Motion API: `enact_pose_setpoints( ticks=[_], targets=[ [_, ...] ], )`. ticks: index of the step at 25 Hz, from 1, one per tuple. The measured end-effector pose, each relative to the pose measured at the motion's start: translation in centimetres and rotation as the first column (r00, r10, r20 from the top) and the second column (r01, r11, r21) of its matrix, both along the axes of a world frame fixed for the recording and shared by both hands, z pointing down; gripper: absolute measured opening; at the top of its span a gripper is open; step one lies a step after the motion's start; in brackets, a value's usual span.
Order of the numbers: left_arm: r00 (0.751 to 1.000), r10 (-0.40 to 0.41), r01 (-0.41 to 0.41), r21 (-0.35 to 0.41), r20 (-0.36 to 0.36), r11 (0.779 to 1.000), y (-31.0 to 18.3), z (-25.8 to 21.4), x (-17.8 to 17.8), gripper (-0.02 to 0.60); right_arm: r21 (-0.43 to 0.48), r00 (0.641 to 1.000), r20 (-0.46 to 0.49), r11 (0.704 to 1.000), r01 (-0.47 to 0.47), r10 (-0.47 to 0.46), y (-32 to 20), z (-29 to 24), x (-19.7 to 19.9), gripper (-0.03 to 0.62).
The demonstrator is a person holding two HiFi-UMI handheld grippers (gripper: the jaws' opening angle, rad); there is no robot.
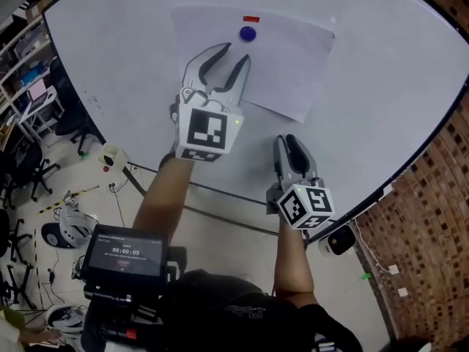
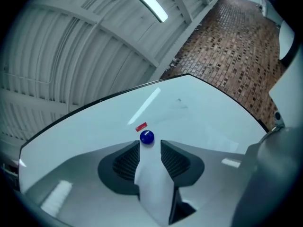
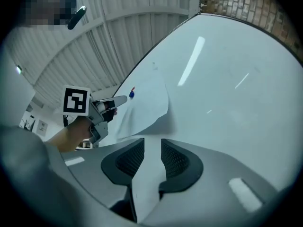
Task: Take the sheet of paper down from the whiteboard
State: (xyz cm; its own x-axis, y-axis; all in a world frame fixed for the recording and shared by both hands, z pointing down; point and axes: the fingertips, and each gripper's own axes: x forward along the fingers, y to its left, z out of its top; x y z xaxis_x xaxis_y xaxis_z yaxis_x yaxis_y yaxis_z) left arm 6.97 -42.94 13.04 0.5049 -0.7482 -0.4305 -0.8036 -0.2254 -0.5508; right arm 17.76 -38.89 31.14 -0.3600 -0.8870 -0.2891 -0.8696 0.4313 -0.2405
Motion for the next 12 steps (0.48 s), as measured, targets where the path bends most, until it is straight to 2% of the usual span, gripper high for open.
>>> enact_pose_setpoints(
  ticks=[4,12],
  targets=[
    [0.999,-0.02,0.021,-0.028,0.03,0.999,-1.0,-0.8,1.4,0.146,0.025,0.996,0.04,0.997,0.073,-0.074,-0.4,-1.0,0.7,0.132],
    [0.999,0.008,-0.011,-0.068,-0.034,0.998,-2.0,-2.3,2.3,0.164,0.064,0.991,0.055,0.991,0.117,-0.121,-1.1,-3.2,0.7,0.138]
  ],
)
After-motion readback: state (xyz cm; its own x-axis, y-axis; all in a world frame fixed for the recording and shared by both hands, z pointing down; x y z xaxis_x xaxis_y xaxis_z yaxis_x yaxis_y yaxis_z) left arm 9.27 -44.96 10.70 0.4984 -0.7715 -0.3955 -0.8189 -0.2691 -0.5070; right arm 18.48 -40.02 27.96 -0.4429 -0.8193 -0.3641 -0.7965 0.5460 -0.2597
